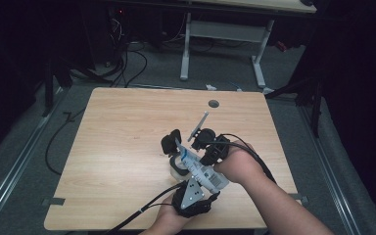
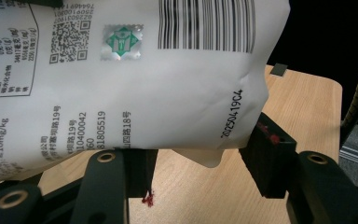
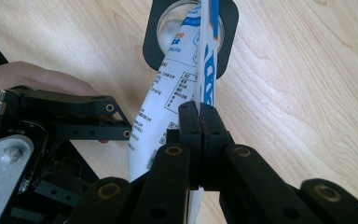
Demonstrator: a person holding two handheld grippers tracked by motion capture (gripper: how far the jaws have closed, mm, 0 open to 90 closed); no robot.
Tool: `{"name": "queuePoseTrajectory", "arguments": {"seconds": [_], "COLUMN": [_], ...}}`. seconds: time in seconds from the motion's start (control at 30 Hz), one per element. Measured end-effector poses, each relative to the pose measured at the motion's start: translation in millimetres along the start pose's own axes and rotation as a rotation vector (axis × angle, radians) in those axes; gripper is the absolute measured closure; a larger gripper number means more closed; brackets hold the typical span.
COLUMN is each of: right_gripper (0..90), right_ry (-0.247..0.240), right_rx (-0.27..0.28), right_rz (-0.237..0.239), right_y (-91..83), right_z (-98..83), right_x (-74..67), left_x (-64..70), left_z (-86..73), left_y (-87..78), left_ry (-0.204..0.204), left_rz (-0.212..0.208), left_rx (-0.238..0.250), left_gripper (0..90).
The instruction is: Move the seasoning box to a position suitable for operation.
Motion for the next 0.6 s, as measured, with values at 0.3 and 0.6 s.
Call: {"name": "queuePoseTrajectory", "arguments": {"seconds": [0.3,0.6], "right_gripper": [90.0,90.0], "right_ry": [-0.004,-0.006], "right_rx": [-0.007,-0.011], "right_rz": [0.000,-0.005], "right_y": [-0.8,-1.5], "right_z": [1.8,2.9], "right_x": [0.3,0.9], "left_x": [-0.9,-1.4], "left_z": [1.6,3.0], "left_y": [-0.3,-0.2], "left_ry": [-0.002,-0.006], "left_rz": [0.003,0.003], "left_rx": [0.003,0.010], "left_gripper": [49.3,49.4]}}
Point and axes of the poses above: each handheld gripper's, and its own axes: y roughly forward along the jaws, z roughly out of its top, x roughly to its right, the point moved 8 cm from there along y, roughly forward along the jaws, and after that the axes turned 5 degrees about -x, right-handed, at the moved point
